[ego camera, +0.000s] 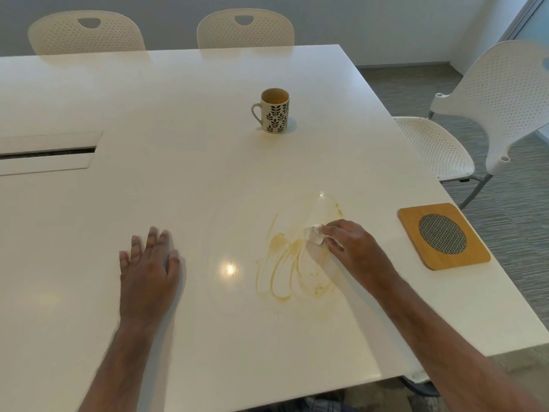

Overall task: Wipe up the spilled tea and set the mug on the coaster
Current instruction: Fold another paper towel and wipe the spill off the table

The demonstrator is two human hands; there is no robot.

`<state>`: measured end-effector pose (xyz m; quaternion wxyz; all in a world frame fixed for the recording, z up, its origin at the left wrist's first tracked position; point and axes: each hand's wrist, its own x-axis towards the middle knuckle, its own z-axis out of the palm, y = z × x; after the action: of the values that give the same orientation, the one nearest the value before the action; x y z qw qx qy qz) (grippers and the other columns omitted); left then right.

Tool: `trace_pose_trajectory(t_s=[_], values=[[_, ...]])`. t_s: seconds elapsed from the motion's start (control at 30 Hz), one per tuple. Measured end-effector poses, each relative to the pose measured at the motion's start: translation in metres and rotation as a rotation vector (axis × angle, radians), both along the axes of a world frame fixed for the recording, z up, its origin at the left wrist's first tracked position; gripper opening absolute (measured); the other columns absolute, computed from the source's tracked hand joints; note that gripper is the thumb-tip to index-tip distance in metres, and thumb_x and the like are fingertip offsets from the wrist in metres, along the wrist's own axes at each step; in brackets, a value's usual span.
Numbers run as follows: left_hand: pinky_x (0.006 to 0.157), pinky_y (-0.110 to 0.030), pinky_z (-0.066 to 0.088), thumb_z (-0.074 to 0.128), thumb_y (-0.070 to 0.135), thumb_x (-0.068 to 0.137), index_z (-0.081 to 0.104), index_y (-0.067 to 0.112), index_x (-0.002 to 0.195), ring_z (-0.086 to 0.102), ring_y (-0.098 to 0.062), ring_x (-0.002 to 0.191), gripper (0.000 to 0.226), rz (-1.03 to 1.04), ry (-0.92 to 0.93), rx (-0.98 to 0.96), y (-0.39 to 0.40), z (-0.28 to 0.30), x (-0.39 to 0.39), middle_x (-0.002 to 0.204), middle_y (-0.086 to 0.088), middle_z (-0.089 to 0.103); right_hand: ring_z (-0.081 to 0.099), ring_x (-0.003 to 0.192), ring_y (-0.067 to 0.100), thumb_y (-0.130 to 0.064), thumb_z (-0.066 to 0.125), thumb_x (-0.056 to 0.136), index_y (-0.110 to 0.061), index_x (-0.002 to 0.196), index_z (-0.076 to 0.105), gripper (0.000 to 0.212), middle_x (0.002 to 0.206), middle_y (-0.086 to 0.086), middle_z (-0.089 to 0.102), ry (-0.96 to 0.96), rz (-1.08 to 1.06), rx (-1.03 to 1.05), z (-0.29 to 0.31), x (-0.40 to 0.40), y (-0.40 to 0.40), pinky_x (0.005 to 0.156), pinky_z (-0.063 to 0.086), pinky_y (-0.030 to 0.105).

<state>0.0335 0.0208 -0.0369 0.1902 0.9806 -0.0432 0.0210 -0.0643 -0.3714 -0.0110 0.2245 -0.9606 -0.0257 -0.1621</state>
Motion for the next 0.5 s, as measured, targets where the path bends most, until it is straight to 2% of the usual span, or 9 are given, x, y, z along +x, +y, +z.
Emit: trace_pose_trajectory(t_s=[0.13, 0.27, 0.37, 0.43, 0.5], values=[[0.130, -0.054, 0.011, 0.034, 0.042, 0.101, 0.046, 0.018, 0.157, 0.023, -0.036, 0.160, 0.063, -0.001, -0.004, 0.001, 0.001, -0.001, 0.000, 0.170, -0.005, 0.034, 0.066, 0.096, 0.023, 0.002, 0.079, 0.084, -0.012, 0.117, 0.074, 0.036, 0.106, 0.000, 0.073, -0.019, 0.117, -0.131, 0.007, 0.000, -0.007, 0.082, 0.058, 0.031], [0.130, -0.055, 0.011, 0.037, 0.039, 0.104, 0.045, 0.017, 0.158, 0.022, -0.036, 0.160, 0.059, -0.003, -0.003, 0.011, 0.001, -0.002, 0.001, 0.170, -0.005, 0.034, 0.064, 0.100, 0.026, 0.007, 0.076, 0.084, -0.009, 0.115, 0.073, 0.035, 0.108, 0.004, 0.072, -0.050, 0.107, -0.237, 0.024, 0.012, -0.036, 0.085, 0.058, 0.036], [0.130, -0.053, 0.011, 0.033, 0.043, 0.100, 0.045, 0.018, 0.158, 0.023, -0.036, 0.159, 0.064, -0.001, -0.006, 0.005, 0.000, -0.001, 0.001, 0.170, -0.005, 0.034, 0.064, 0.098, 0.028, 0.009, 0.071, 0.087, -0.007, 0.114, 0.074, 0.031, 0.106, 0.006, 0.072, 0.024, 0.178, -0.431, 0.033, 0.019, -0.044, 0.086, 0.056, 0.037], [0.130, -0.053, 0.011, 0.035, 0.042, 0.102, 0.046, 0.018, 0.157, 0.023, -0.036, 0.159, 0.061, -0.005, -0.011, 0.004, 0.001, -0.001, 0.001, 0.170, -0.005, 0.035, 0.062, 0.097, 0.025, 0.007, 0.064, 0.092, -0.010, 0.110, 0.073, 0.026, 0.103, 0.003, 0.070, 0.092, 0.265, -0.560, 0.033, 0.019, -0.037, 0.084, 0.054, 0.035], [0.130, -0.054, 0.011, 0.040, 0.036, 0.106, 0.045, 0.018, 0.157, 0.023, -0.036, 0.159, 0.055, -0.004, -0.010, 0.007, 0.002, -0.004, 0.002, 0.170, -0.005, 0.034, 0.058, 0.097, 0.021, 0.007, 0.055, 0.094, -0.014, 0.109, 0.071, 0.030, 0.101, 0.000, 0.067, 0.152, 0.335, -0.657, 0.030, 0.018, -0.028, 0.084, 0.052, 0.031]])
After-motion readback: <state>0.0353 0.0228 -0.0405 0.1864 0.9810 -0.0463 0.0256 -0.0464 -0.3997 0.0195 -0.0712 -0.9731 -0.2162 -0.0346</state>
